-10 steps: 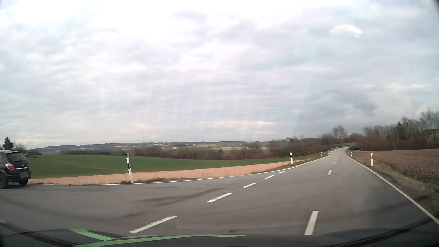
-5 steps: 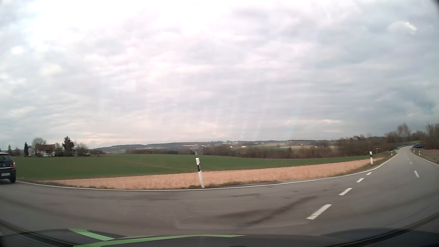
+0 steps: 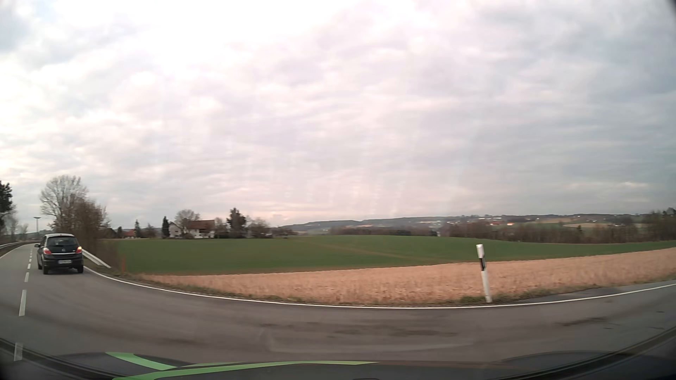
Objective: Follow the waypoints while adhering to traffic rules and regulations
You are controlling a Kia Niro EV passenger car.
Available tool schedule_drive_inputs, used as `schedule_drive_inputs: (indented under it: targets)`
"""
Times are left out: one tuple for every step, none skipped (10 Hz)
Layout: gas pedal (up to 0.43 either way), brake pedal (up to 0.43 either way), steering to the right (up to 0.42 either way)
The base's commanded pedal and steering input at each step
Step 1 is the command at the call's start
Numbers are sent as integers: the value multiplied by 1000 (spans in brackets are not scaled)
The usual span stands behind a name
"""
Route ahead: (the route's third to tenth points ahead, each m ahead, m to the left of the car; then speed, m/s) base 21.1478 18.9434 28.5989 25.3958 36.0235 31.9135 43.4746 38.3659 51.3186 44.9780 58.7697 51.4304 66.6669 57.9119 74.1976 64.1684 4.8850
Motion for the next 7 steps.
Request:
schedule_drive_inputs:
  targets:
    - [248,0,-576]
    - [248,0,-559]
    - [248,0,-539]
    - [248,0,-516]
    - [248,0,-481]
    - [248,0,-434]
    - [248,0,-390]
